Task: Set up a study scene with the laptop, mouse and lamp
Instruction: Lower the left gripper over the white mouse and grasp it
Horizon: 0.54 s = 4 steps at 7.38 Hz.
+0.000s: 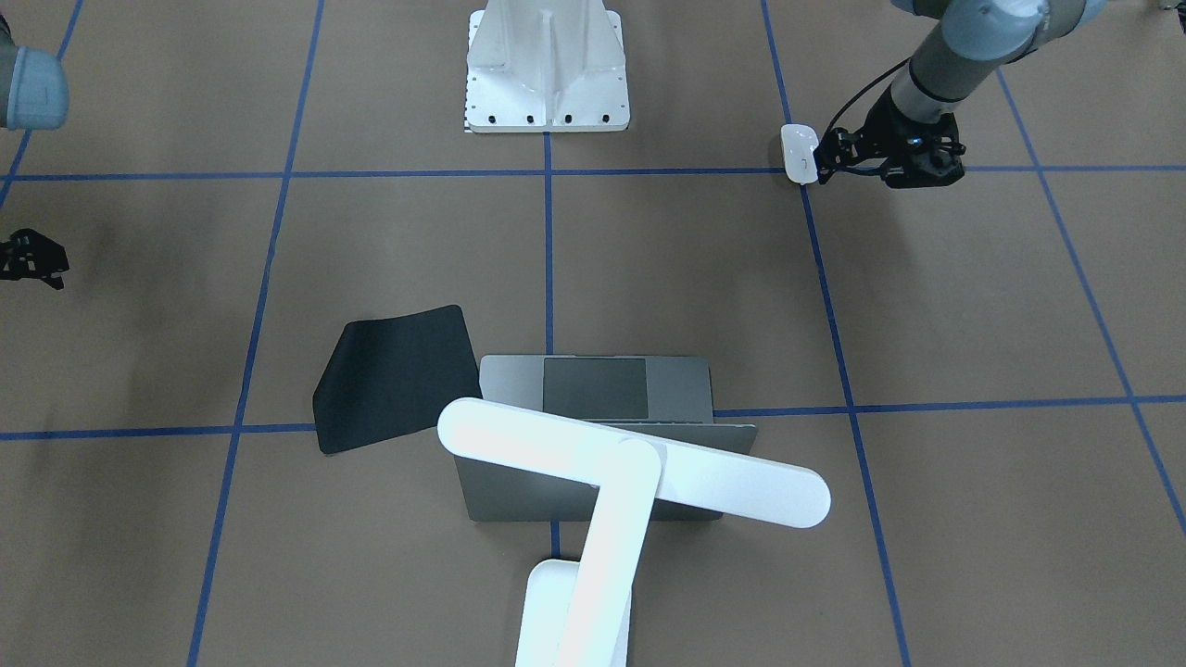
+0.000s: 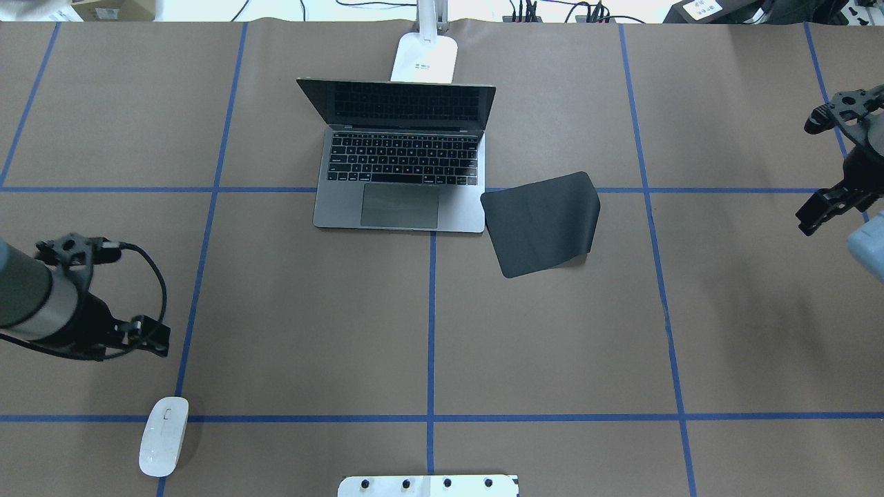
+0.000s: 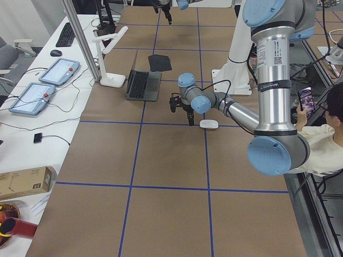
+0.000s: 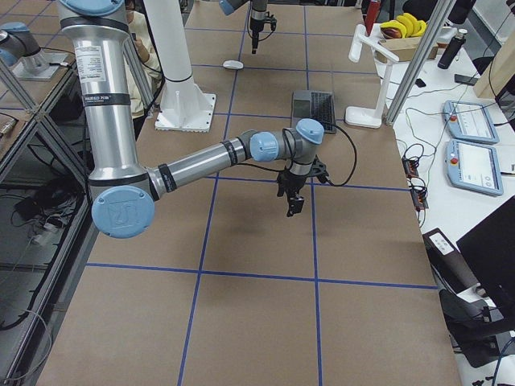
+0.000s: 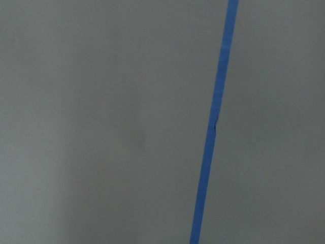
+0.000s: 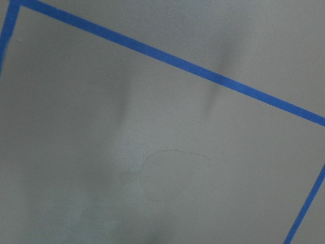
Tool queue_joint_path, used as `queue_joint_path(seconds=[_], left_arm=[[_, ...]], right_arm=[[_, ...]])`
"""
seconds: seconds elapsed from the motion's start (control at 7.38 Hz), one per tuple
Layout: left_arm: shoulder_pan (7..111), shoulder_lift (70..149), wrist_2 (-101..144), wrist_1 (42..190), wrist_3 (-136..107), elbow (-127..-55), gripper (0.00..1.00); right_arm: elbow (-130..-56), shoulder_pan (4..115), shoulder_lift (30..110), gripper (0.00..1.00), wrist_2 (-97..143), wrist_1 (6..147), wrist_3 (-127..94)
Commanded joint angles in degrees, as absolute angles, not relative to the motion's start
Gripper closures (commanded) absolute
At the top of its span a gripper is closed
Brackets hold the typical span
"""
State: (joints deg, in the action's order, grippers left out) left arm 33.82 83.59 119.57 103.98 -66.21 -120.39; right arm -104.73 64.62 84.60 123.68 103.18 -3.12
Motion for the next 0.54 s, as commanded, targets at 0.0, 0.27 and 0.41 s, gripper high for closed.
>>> queue_joint_path(seconds=[0.0, 0.27, 0.41], left_arm=[[26.7, 84.2, 113.6, 102.7, -66.3, -121.1, 0.00], [21.3, 83.8, 109.8, 102.7, -65.8, -121.1, 0.00], [19.7, 83.3, 108.2, 102.6, -65.7, -121.1, 0.00]], right_arm=[[-104.0, 65.7, 85.2, 0.00, 123.8, 103.1, -1.1], [-104.0, 65.7, 85.3, 0.00, 123.8, 103.1, -1.1], [-104.0, 65.7, 85.3, 0.00, 123.7, 103.1, -1.2]])
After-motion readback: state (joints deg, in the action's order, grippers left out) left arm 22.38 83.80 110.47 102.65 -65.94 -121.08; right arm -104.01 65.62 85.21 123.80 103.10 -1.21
